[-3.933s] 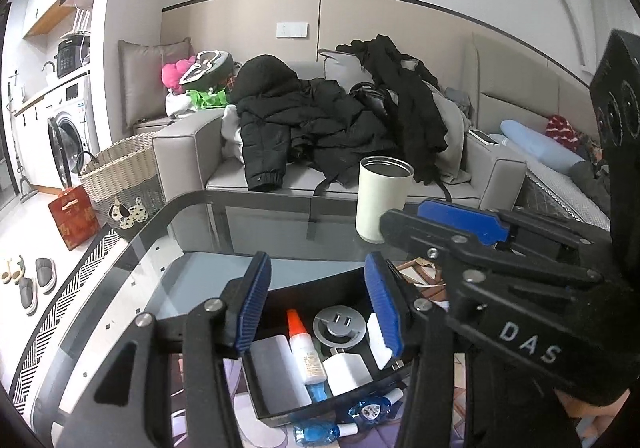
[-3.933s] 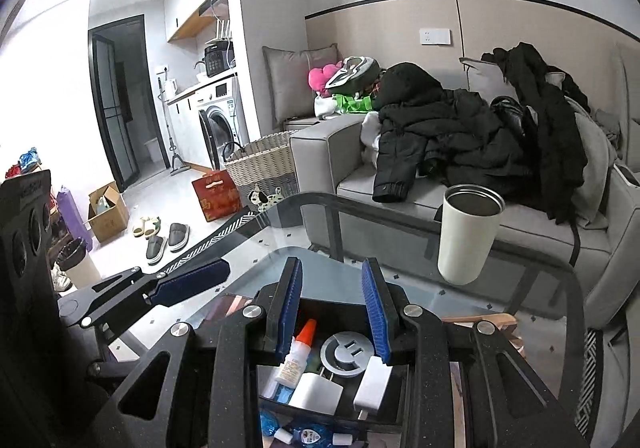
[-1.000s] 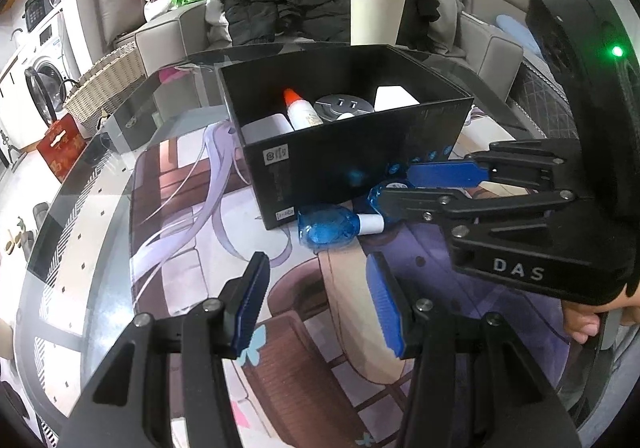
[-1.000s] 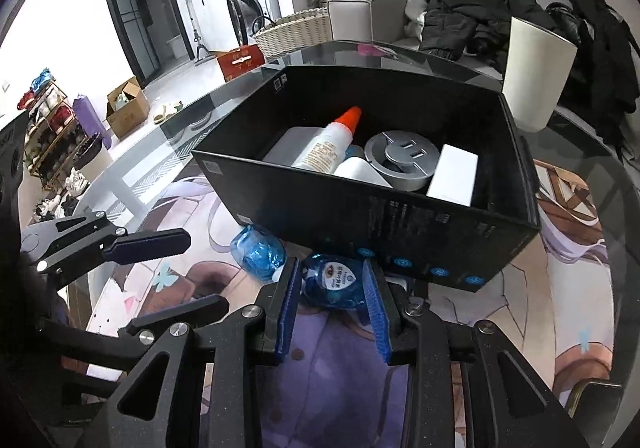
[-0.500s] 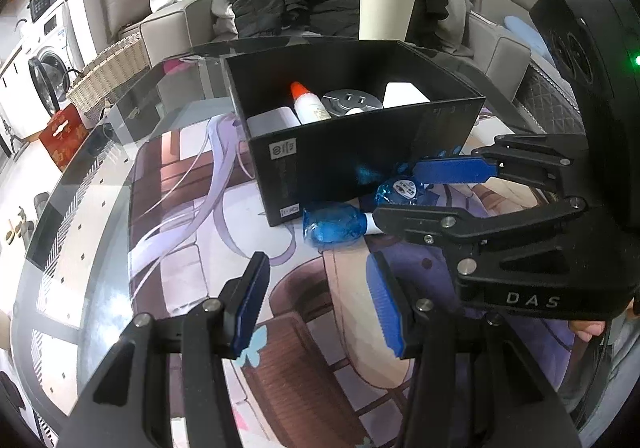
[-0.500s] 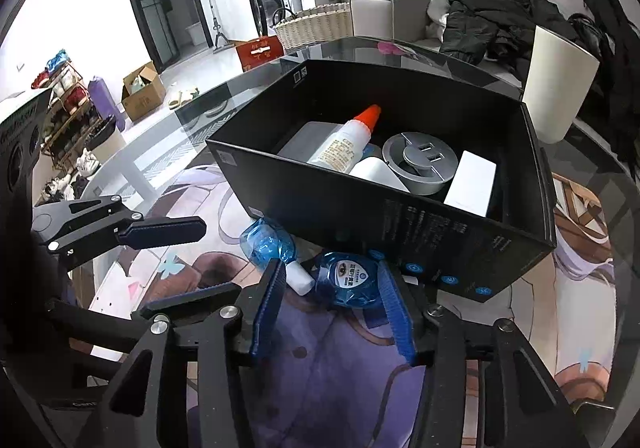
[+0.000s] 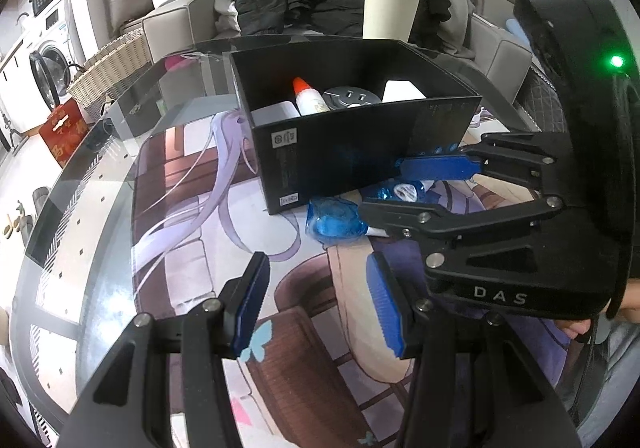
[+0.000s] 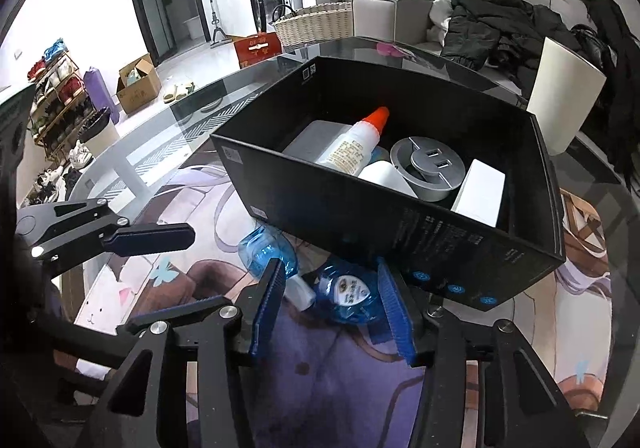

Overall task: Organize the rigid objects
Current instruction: 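Lower both open grippers around the two blue bottles beside the box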

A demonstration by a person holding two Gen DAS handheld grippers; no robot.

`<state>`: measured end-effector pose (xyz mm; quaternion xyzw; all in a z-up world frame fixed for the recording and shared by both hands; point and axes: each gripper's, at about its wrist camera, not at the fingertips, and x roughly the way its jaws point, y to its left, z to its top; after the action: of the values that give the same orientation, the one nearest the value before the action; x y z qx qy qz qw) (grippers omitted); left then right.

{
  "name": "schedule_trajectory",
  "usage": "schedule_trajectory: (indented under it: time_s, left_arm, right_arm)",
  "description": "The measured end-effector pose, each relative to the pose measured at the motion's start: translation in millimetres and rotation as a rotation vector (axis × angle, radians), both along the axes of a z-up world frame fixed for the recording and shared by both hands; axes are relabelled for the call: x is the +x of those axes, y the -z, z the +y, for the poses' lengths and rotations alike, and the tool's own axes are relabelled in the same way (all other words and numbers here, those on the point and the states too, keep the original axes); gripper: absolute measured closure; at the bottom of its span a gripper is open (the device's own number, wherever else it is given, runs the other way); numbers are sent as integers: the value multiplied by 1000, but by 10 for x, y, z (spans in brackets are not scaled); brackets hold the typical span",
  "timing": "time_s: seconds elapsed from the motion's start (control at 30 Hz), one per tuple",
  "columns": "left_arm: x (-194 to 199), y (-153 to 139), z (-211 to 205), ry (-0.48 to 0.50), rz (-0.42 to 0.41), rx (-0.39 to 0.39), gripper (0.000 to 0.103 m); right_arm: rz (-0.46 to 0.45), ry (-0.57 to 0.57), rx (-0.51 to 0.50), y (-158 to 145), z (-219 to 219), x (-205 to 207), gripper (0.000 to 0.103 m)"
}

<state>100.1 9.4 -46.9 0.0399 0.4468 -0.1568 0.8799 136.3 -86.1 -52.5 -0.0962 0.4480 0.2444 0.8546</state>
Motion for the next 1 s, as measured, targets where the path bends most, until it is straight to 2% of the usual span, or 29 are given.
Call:
schedule_trajectory:
  time_s: [0.2, 0.3, 0.4, 0.77, 0.9, 1.0]
  left_arm:
    - [9, -9, -2, -1, -4, 1, 53]
    - [10, -7, -18, 0, -4, 3, 53]
    - [17, -2, -46, 1, -1, 3, 53]
    - [95, 25, -235, 41, -5, 21, 51]
    - [186, 33, -325, 54, -39, 64, 49]
    - [261, 72, -349, 69, -35, 72, 49]
  right_arm:
    - [62, 20, 34, 12, -85, 52, 53]
    - [141, 40, 75, 71, -191, 71, 54]
    - [126, 39, 63, 65, -228, 24, 66]
    - [121, 53, 57, 67, -391, -110, 67]
    - [125, 80, 62, 68, -540, -107, 67]
    - [136, 85, 71, 58, -602, -132, 67]
